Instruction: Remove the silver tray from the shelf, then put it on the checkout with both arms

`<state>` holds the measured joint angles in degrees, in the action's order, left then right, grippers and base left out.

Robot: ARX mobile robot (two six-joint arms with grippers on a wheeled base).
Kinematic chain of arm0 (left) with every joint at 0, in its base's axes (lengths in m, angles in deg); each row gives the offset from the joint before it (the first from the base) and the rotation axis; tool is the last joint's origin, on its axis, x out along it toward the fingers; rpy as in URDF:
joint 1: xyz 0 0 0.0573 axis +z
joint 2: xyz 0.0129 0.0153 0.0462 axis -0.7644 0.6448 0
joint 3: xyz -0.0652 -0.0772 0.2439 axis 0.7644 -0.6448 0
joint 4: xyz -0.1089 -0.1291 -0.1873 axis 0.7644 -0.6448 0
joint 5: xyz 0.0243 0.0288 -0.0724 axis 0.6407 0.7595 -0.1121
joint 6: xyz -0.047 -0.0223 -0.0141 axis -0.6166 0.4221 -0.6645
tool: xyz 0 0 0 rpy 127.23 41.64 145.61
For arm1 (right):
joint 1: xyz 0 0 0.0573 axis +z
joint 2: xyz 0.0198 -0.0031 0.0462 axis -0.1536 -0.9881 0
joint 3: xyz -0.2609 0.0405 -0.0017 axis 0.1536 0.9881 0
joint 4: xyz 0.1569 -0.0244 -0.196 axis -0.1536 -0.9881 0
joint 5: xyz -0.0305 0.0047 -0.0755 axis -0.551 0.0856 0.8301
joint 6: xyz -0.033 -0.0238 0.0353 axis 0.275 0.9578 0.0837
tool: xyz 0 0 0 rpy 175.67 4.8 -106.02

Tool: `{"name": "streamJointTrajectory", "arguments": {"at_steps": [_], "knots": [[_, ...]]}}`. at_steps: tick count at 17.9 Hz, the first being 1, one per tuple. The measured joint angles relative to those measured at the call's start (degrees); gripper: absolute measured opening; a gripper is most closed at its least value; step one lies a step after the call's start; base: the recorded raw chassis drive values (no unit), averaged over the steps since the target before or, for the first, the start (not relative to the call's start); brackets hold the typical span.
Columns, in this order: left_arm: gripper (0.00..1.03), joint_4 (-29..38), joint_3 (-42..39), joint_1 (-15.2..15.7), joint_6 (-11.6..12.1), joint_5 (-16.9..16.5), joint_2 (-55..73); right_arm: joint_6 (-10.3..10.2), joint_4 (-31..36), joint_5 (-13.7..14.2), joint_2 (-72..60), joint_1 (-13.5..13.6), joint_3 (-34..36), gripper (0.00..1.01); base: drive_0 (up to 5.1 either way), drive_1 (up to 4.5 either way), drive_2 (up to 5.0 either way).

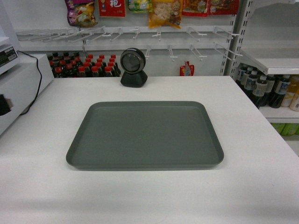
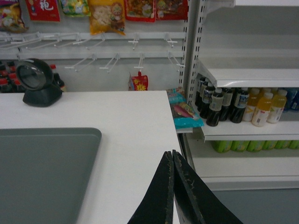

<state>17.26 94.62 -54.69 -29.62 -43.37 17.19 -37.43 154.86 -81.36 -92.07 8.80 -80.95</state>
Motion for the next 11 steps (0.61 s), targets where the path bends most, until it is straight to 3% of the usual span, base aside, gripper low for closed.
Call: {"name": "streamJointTrajectory", "arguments": {"at_steps": [3,4,5,11], "knots": [[0.01,-2.6,-5.3,1.4,0.0,-1.0,-9.2,-0.1,-2.4,0.0,9.4,0.0,5.4,0.02,0.0,0.0,0.0],[0.01,-4.1,-6.9,3.7,0.0,-4.1,-11.7,-0.1,-4.1,0.0,12.1,0.0,6.9,0.02,0.0,0.0,0.0],[0.01,-5.9,-8.5,4.8,0.0,-4.2,-14.7,-0.1,-10.3,0.0,17.0,0.0,7.8,0.02,0.0,0.0,0.0],[0.01,-21.5,-14.6,4.9,0.0,-4.5,-37.0,-0.1,-26.5,0.0,42.1,0.0,13.6,0.02,0.0,0.0,0.0]]}}
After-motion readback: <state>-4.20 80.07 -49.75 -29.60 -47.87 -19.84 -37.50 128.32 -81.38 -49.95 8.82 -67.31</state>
